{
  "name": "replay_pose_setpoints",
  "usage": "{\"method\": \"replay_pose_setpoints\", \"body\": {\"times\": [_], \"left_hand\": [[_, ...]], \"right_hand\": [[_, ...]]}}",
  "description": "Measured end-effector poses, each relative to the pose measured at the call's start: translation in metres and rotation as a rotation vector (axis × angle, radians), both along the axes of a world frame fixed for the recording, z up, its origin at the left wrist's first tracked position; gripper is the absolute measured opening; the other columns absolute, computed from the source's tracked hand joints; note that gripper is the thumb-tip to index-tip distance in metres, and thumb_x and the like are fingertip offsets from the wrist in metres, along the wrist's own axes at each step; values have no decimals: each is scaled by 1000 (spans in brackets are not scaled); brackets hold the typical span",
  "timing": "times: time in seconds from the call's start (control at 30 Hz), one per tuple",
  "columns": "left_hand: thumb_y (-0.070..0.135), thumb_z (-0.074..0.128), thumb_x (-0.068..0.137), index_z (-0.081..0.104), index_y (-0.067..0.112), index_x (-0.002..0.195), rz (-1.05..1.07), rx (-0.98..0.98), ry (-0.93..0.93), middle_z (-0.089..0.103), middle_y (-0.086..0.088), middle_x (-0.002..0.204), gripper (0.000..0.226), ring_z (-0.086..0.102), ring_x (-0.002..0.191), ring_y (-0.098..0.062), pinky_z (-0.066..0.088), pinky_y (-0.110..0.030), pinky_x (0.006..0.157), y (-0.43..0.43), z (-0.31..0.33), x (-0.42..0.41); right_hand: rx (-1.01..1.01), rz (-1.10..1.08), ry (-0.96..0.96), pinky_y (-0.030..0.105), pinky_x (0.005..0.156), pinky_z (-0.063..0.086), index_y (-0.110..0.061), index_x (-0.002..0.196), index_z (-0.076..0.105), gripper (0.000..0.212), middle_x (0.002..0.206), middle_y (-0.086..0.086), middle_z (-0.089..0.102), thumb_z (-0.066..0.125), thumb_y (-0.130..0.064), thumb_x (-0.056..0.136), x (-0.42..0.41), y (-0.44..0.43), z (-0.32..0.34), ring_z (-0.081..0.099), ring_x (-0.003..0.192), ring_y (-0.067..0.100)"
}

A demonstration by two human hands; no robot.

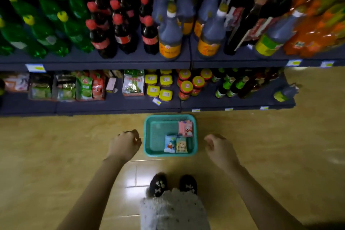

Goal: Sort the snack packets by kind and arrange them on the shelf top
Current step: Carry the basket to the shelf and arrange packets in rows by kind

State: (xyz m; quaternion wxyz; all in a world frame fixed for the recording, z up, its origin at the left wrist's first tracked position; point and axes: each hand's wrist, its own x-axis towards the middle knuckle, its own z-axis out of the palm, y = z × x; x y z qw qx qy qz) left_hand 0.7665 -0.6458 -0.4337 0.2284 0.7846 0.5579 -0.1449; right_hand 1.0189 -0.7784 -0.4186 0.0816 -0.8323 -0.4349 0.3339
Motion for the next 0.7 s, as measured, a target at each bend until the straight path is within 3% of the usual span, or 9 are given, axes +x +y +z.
{"method": "replay_pose_setpoints", "body": {"times": [0.13, 0.47, 0.7], "left_hand": [[30, 43, 93, 59, 21, 112, 41, -93, 59, 66, -5, 114, 27, 61, 103, -27, 49, -31, 81, -1, -81, 31], [27, 42, 92, 60, 16, 108, 39, -186, 134, 65, -10, 113, 27, 63, 101, -30, 50, -35, 80, 15, -345, 48], [25, 44, 91, 61, 15, 105, 31, -129, 89, 65, -14, 112, 24, 61, 104, -34, 48, -36, 81, 21, -534, 59]], "right_hand": [[-77, 23, 75, 22, 79, 49, -11, 111, 63, 22, 110, 4, 69, 57, -13, 89, 18, 24, -85, 65, 97, 17], [-140, -53, 283, 41, 88, 51, -2, 102, 65, 17, 104, 15, 69, 60, -9, 87, 4, 54, -380, 64, 99, 30], [-51, 100, 223, 29, 92, 45, -4, 121, 57, 43, 121, 11, 62, 67, -24, 84, -5, 79, -554, 59, 111, 25]]}}
